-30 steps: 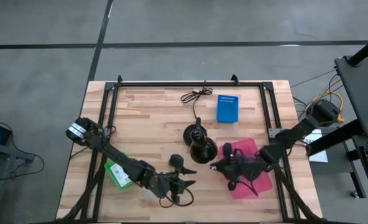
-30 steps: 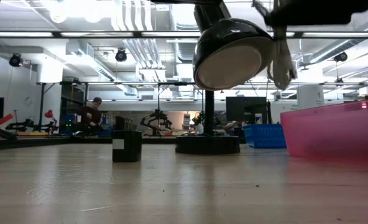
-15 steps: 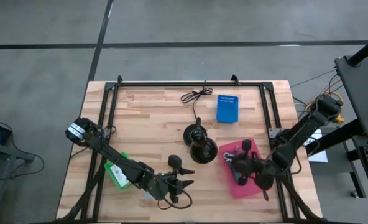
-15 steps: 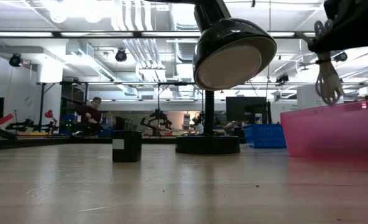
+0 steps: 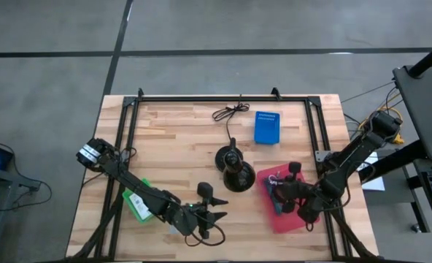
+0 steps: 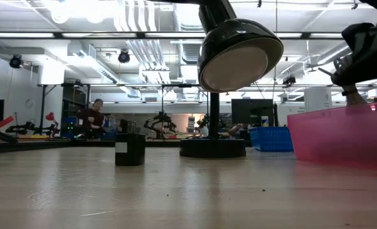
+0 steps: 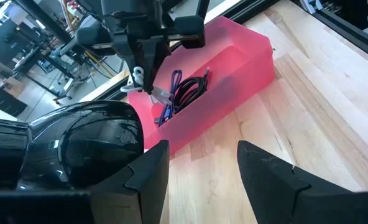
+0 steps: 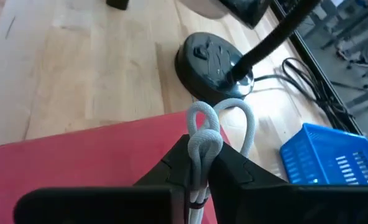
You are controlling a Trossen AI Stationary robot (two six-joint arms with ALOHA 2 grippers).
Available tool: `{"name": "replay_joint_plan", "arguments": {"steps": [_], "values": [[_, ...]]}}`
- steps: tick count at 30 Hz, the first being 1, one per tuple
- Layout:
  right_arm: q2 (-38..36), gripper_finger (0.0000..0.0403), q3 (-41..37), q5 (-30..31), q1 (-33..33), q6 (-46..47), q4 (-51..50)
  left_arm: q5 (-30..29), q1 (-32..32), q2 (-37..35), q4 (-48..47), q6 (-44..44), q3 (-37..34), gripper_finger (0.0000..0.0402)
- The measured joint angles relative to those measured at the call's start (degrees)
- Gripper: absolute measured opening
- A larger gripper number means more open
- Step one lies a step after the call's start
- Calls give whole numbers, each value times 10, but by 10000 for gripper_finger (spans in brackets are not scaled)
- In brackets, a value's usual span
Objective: Pick and place items into bin
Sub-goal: Put the white charger cable into the red bin
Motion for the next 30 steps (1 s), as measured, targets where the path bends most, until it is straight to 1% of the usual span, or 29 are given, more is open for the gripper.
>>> {"name": "replay_joint_plan", "arguments": {"steps": [10, 16, 23, 30], "values": [[0, 69, 0, -2, 0, 2, -2, 0, 0, 0, -1, 0, 0, 173], [0, 88, 0, -2, 0, -1, -2, 0, 0, 0, -4, 0, 0, 173], [0, 98, 12, -1, 0, -25, 1, 0, 0, 0, -4, 0, 0, 173], [-1, 93, 32, 5, 0, -38, 1, 0, 0, 0, -4, 0, 0, 173]]}}
